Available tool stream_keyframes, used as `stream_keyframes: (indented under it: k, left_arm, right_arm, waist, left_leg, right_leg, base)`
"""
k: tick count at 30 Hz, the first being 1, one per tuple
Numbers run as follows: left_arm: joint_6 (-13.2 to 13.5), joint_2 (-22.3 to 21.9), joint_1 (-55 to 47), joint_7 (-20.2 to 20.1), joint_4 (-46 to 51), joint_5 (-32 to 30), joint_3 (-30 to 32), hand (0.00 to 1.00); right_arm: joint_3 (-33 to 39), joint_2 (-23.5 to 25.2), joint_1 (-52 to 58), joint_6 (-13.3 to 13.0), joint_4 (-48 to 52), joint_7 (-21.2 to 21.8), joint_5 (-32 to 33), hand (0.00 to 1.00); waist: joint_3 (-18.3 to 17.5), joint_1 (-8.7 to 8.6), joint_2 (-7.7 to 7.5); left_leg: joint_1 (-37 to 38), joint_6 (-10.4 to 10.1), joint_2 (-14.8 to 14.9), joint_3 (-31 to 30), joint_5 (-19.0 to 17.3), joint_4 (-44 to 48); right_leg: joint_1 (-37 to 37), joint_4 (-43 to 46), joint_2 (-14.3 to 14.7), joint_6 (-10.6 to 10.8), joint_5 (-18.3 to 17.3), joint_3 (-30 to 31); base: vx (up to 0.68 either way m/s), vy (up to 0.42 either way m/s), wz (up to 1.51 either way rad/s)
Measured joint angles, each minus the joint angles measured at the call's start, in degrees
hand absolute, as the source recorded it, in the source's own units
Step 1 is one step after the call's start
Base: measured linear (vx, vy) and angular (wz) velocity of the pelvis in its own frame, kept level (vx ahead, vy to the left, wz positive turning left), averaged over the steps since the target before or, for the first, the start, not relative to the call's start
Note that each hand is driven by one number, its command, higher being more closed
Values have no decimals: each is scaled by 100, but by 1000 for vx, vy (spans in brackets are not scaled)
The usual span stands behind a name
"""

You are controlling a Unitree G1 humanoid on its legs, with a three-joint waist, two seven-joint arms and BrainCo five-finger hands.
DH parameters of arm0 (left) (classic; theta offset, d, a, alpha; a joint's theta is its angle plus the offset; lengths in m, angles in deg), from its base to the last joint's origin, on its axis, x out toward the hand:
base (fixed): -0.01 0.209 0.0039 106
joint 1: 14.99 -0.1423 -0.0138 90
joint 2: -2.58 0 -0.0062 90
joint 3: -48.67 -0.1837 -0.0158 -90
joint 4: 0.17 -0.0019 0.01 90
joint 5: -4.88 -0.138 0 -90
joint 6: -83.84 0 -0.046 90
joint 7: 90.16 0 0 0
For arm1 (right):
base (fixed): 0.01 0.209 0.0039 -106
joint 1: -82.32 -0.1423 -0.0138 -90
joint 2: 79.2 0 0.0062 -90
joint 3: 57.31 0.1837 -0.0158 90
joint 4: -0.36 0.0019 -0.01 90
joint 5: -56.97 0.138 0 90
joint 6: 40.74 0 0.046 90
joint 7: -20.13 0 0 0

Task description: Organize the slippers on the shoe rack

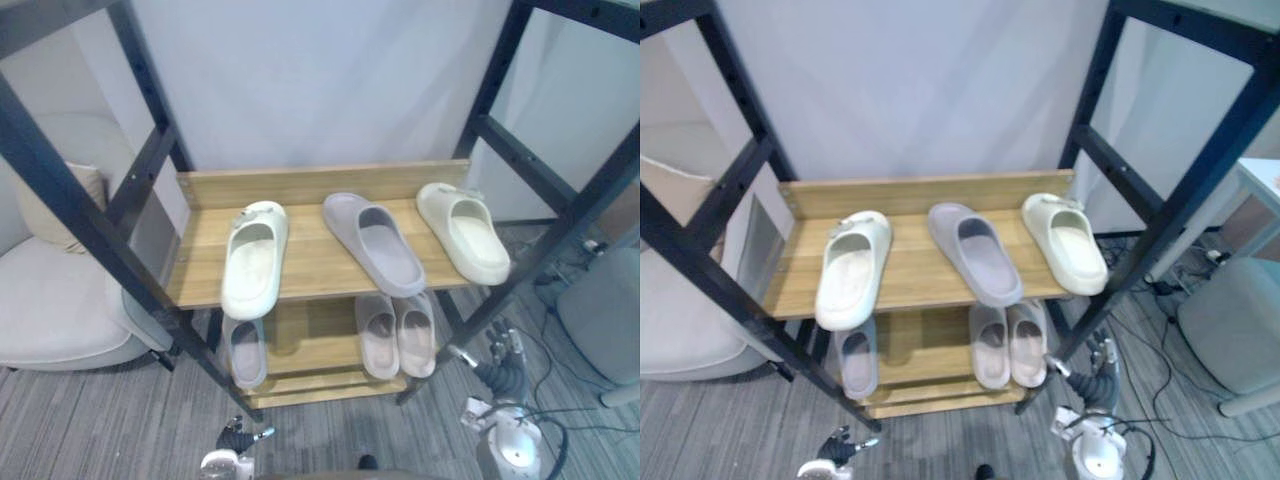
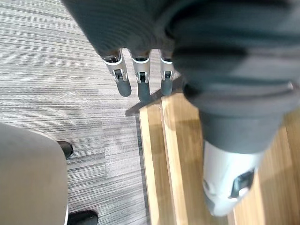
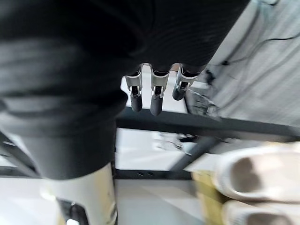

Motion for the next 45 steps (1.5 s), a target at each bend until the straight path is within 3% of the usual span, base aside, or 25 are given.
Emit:
stream_keyframes:
  k: [12,23,29,35,45]
  left_arm:
    - [112,-17,0,-38,42,-169,-322,0]
    - [118,-20,-4,-111,39,-170,-369,0]
    - [126,-9,-3,-212,41,-170,-349,0]
    - [210,89,5,-268,45,-167,-307,0]
    - [226,96,28,-305,58,-153,-293,0]
  right_arm:
    - [-32,-93,-78,-362,1255,65,-589,0]
    - [-124,-711,-764,-477,1467,135,-660,0]
    - [-201,-1053,-1393,-478,1270,220,-640,0]
    - [-202,-1390,-1895,-435,698,302,-618,0]
    - [-203,-2059,-2723,-250,-117,320,-602,0]
  waist:
    - [2,-41,22]
    - [4,-89,11]
    - [12,-67,-24]
    - [4,-9,-207]
    - [1,34,-226]
  left_leg:
    - [90,10,-8,111,-3,8]
    - [-14,101,-127,-85,29,3]
    - [-32,142,-190,-206,54,6]
    - [-142,143,-193,-409,53,42]
    - [-341,143,-198,-573,53,67]
  right_leg:
    - [-95,255,-16,12,-50,108]
    - [-144,351,-130,75,-118,-37]
    - [-135,317,-190,106,-137,-162]
    - [-105,214,-202,110,-135,-356]
    - [-196,162,-208,110,-135,-524]
  base:
    - [-24,-2,-6]
    - [-23,6,9]
    - [17,6,11]
    - [0,-23,16]
    - [4,-18,9]
